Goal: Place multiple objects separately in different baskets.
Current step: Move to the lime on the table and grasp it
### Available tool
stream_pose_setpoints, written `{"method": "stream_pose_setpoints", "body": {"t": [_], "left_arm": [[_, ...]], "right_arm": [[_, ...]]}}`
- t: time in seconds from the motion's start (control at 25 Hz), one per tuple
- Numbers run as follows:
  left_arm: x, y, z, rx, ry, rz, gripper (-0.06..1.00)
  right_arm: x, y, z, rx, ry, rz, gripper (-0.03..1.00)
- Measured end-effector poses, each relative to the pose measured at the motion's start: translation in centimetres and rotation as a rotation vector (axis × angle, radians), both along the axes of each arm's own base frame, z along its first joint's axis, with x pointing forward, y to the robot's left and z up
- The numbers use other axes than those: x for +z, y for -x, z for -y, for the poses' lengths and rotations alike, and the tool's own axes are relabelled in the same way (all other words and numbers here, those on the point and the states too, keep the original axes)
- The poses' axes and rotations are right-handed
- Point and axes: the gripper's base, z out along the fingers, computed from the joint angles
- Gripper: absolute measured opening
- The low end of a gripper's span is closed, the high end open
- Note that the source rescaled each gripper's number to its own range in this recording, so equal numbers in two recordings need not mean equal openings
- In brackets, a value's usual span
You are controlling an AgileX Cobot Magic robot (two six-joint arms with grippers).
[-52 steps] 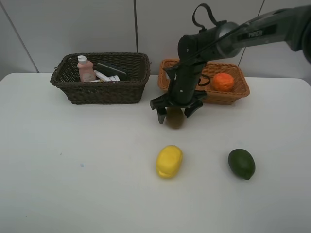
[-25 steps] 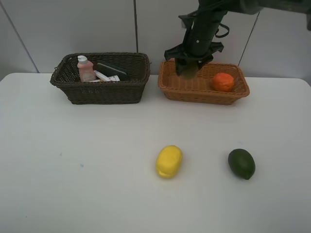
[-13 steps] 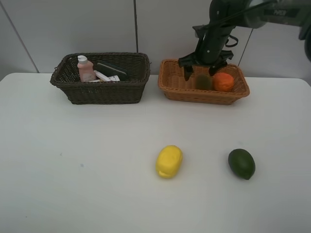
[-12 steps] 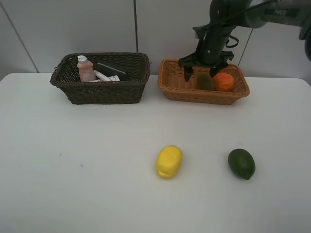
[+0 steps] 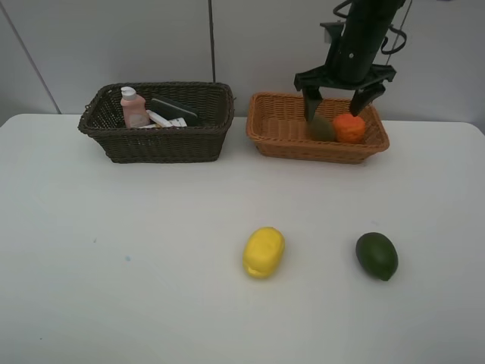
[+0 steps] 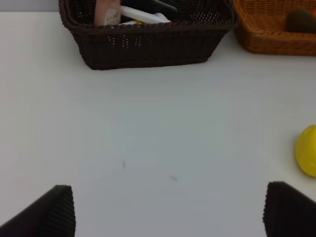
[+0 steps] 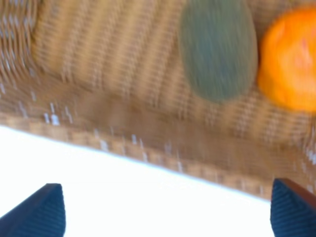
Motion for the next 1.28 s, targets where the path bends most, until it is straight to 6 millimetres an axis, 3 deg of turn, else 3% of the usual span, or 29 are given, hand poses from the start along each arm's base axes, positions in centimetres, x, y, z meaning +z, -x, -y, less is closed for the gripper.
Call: {"method": "stream_pose_setpoints", "body": {"t": [0.16,0.28,0.4,0.56,0.84,1.28], "left_arm": [[0.0,0.0,0.0,0.000,0.000,0.000,1.00],[0.0,0.0,0.0,0.000,0.000,0.000,1.00],[0.0,0.0,0.0,0.000,0.000,0.000,1.00],[0.0,0.0,0.0,0.000,0.000,0.000,1.00],[0.0,0.0,0.0,0.000,0.000,0.000,1.00],[0.0,0.0,0.0,0.000,0.000,0.000,1.00]], "right_arm": [[-1.2,3.8,1.4,-0.017,0.044,-0.109,0.96],[-2.4,7.7,2.8,-0.029,0.078,-0.208,0.96],[-2.8,10.9,3.9,-0.061,0.078,-0.226,0.96],[-3.6,13.6,4.4,-0.098,0.007,-0.187,0.96],[-7.0,16.2,4.8,-0.125,-0.047,-0.203,0.96],[-9.2,17.7,5.3,-0.125,-0.057,-0.187,0.96]]}}
